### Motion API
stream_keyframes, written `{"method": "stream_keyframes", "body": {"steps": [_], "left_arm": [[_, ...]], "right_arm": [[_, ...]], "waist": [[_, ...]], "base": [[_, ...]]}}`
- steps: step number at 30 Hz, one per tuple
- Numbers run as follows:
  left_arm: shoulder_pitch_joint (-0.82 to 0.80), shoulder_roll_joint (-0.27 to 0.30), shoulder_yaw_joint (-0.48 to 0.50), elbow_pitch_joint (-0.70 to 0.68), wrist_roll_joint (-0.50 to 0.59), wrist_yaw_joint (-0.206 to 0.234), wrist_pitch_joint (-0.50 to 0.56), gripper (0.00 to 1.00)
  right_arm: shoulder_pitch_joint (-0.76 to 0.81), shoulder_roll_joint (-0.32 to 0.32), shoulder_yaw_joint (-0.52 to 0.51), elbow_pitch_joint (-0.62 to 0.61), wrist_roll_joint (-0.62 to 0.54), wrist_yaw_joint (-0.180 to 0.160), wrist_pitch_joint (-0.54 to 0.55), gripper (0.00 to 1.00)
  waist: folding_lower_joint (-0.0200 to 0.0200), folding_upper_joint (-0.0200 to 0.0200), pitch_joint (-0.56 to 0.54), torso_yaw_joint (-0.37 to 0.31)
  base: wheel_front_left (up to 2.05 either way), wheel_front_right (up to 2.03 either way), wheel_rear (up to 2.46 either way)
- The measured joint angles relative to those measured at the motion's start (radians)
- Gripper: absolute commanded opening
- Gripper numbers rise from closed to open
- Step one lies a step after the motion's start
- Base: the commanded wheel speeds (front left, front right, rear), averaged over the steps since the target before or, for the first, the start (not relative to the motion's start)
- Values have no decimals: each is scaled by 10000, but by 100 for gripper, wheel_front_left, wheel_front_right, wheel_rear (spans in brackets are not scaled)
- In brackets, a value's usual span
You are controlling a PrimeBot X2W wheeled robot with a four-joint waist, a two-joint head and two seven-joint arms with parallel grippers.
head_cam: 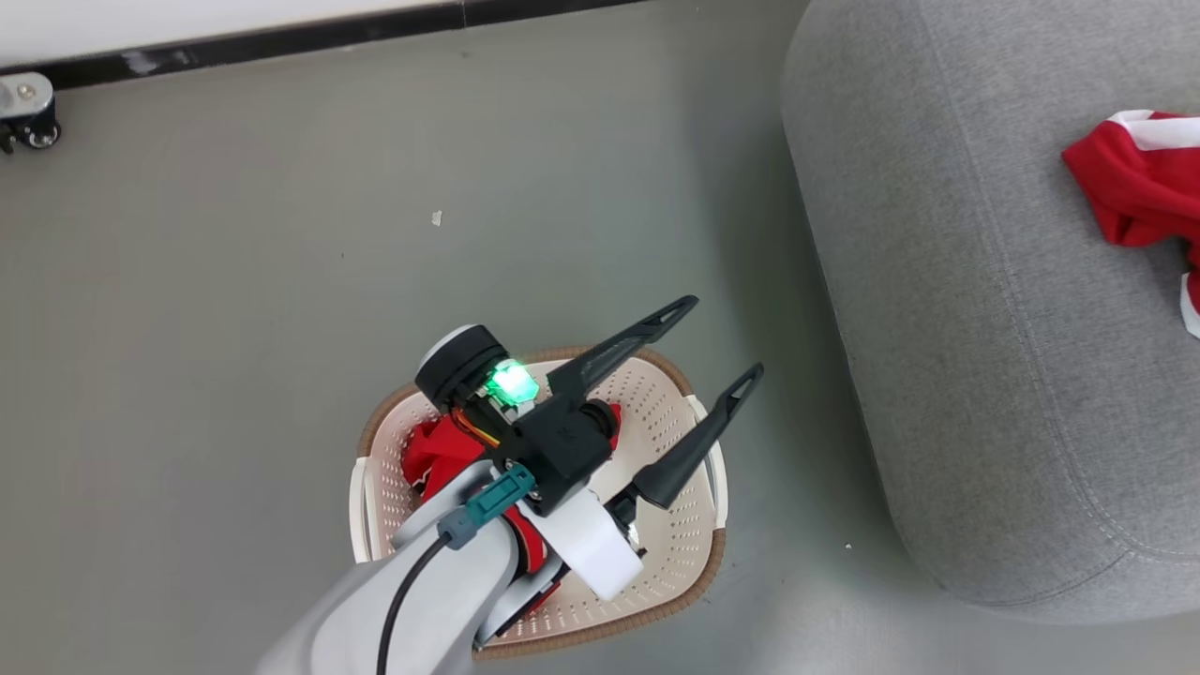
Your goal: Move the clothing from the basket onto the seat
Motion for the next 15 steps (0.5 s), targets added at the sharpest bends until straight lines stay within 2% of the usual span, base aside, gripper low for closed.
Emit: {"method": "stream_keyframes", "body": {"steps": [6,15], "left_arm": [[176,73,372,263,-35,75,-217,100],[681,316,1298,765,-221,671,-464,100]], "right_arm": [[-6,151,617,-1108,-171,0,-21,100],[-385,746,1875,-2360,-688,0,-25,100]], "waist": [[0,0,-371,-95],[0,0,-1015,59]], "base": [[0,0,0],[0,0,0]]}}
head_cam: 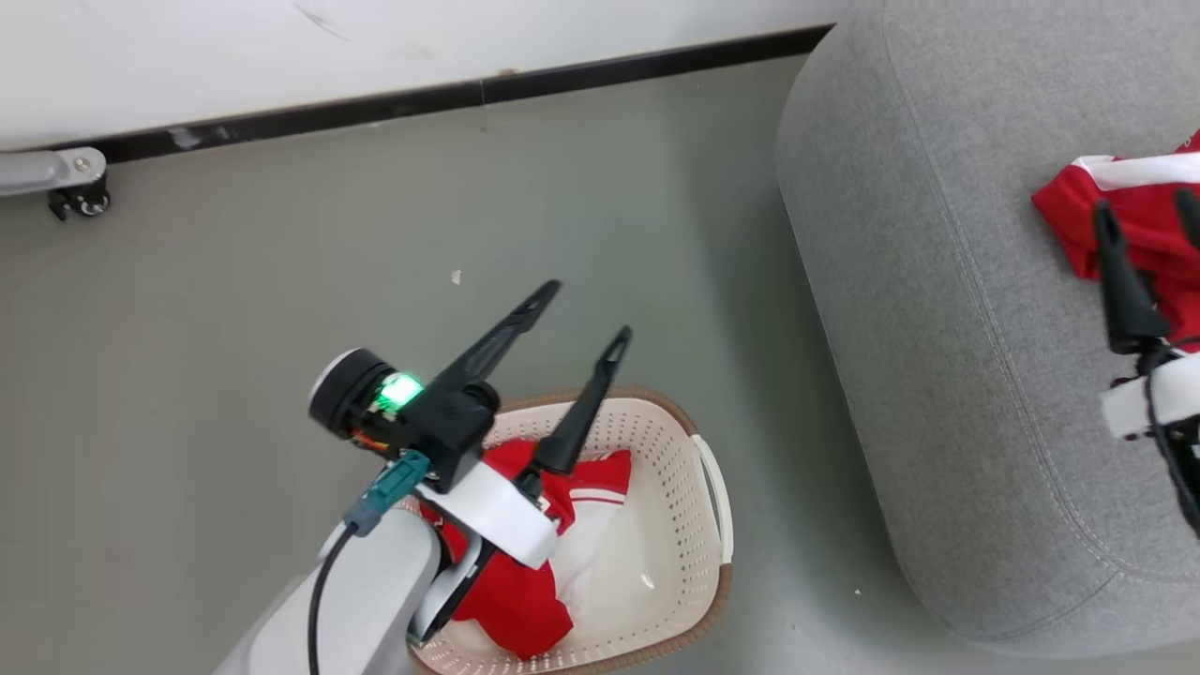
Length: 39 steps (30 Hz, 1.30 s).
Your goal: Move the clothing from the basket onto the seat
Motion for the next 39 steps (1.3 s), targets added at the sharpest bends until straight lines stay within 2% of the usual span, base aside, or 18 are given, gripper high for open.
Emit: {"method": "stream_keyframes", "body": {"steps": [17,28,31,39], "left_arm": [[1523,238,1856,575,-660,1202,-186,100],[2592,395,3043,278,-731,1904,-188,100],[2936,493,3198,217,-416,2073,-188,100],[3640,504,3377,6,-157,2247,-188,100]], "right_arm": [[-266,1085,1229,50,-932,0,0,100],[480,1737,1020,125,-1664,0,2,100],[815,1942,848,100,-1785,0,2,100],[1930,2614,585,-27,-2031,0,2,100]], "waist": [[0,0,-1264,794],[0,0,-2099,1290],[0,0,-2314,1398],[0,0,-2837,1606]], "base": [[0,0,0],[0,0,0],[0,0,0],[0,0,0]]}}
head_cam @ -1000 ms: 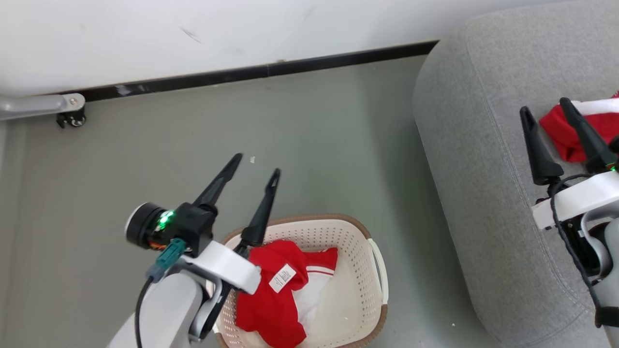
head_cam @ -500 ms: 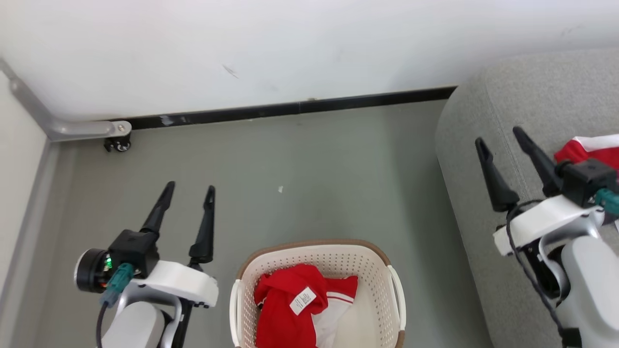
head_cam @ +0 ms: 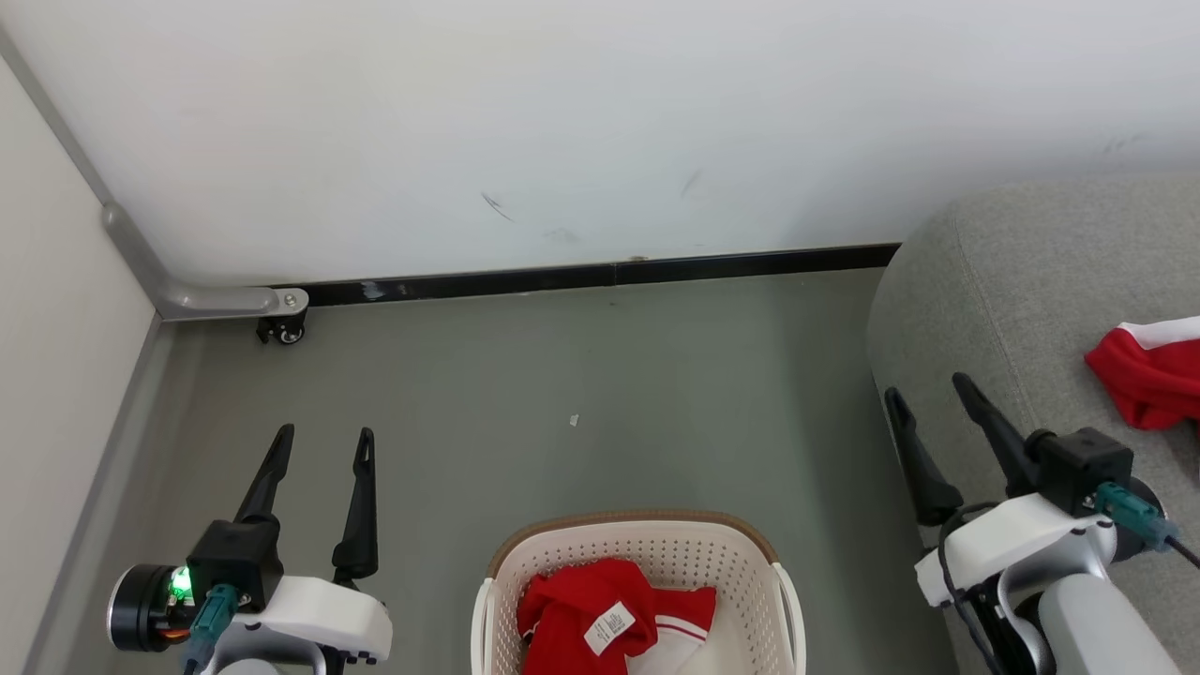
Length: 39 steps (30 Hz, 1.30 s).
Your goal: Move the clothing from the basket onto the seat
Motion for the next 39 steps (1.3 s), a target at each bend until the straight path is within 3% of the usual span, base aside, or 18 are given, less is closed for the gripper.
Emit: {"method": "stream_keyframes", "body": {"steps": [15,27,39], "left_arm": [[1165,-25,602,-291,324,437,0,100],[1404,21,826,-541,477,428,0,100],[1676,56,662,-454,550,98,0,100]], "right_arm": [[1607,577,-725,-696,-625,-2,4,100],[2318,740,-957,-1381,-874,-2,17,100],[2796,756,-878,-1822,-882,-2,134,100]], "waist": [[0,0,-610,104],[0,0,-766,-46],[0,0,-900,-157]], "base": [[0,0,0],[0,0,0],[0,0,0]]}}
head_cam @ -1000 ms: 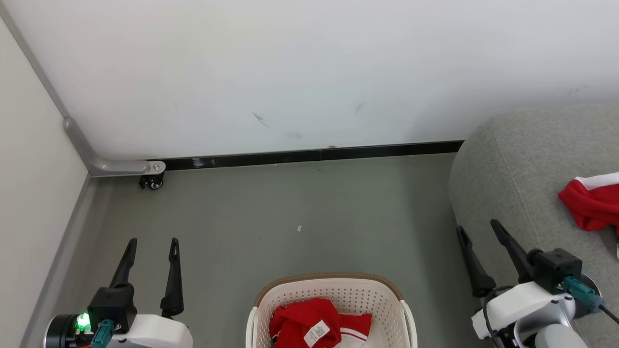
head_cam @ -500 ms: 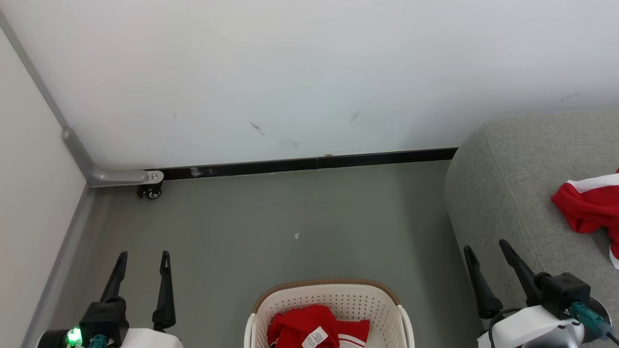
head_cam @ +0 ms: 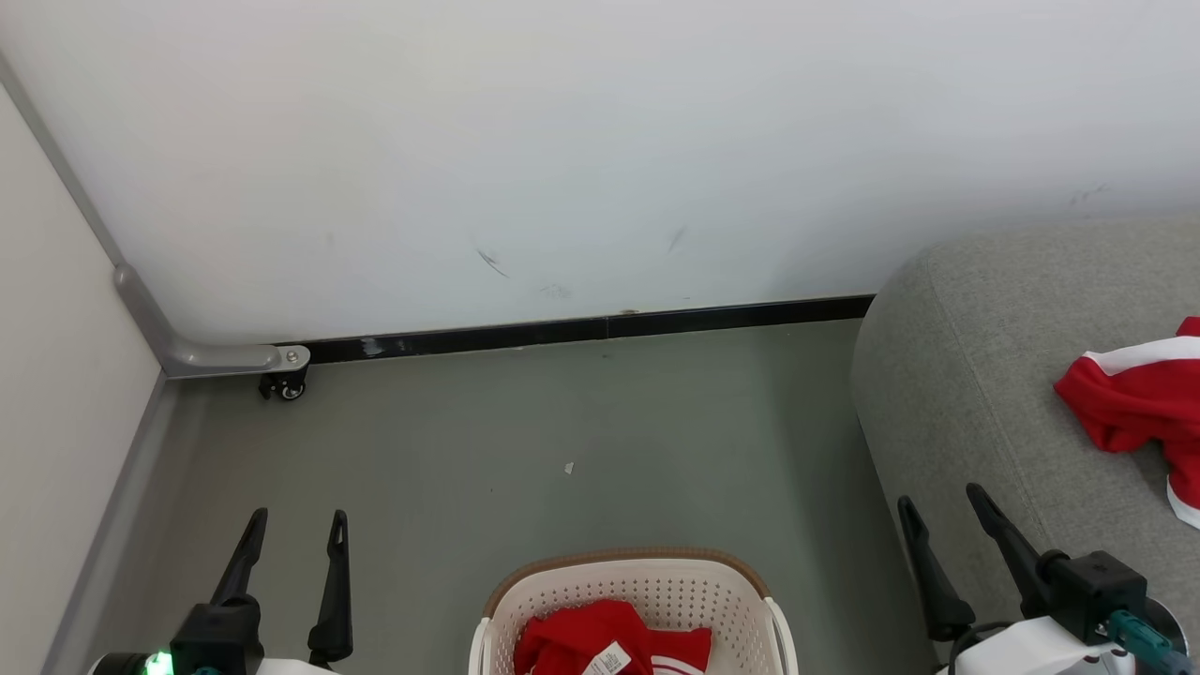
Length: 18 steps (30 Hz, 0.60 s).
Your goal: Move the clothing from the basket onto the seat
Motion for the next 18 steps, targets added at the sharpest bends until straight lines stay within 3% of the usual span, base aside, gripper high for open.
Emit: {"method": "stream_keyframes", "body": {"steps": [18], "left_arm": [[0,-111,73,-50,6,-257,0,100]], "right_arm": [[219,4,207,-602,125,0,115,100]], "waist": [[0,0,140,11]], "base": [[0,0,0]]}}
